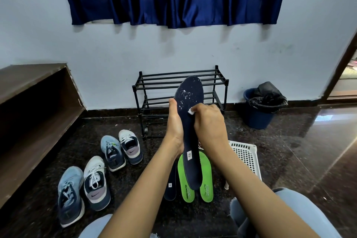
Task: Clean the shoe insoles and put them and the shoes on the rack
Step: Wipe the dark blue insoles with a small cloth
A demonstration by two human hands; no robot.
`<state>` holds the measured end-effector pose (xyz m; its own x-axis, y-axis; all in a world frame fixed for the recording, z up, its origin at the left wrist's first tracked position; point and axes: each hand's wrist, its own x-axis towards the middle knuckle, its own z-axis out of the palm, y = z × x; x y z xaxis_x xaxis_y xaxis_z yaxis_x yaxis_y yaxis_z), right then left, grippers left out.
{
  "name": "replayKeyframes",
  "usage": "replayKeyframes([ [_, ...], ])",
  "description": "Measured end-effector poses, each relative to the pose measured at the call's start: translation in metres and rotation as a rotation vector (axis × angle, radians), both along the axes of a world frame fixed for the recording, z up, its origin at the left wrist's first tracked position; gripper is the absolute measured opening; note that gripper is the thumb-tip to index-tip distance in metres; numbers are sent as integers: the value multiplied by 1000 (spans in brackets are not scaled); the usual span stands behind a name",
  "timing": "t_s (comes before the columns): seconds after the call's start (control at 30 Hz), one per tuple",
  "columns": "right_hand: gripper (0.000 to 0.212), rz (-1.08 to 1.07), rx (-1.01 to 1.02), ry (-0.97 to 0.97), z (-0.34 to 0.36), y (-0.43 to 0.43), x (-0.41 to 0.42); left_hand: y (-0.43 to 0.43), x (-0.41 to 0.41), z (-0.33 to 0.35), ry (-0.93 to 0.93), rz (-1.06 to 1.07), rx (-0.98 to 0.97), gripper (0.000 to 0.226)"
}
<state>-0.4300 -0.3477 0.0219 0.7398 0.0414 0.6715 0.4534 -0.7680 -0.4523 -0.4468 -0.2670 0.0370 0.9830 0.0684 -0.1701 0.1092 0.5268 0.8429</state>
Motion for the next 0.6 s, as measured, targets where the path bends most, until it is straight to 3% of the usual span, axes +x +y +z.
replayKeyframes([
  [0.37, 21, 103, -72, -19, -13, 14, -13, 6, 4, -3, -34, 65, 19, 65],
  [0.6, 15, -15, 22, -43, 3, -3, -2, -3, -1, -2, -13, -5, -19, 72],
])
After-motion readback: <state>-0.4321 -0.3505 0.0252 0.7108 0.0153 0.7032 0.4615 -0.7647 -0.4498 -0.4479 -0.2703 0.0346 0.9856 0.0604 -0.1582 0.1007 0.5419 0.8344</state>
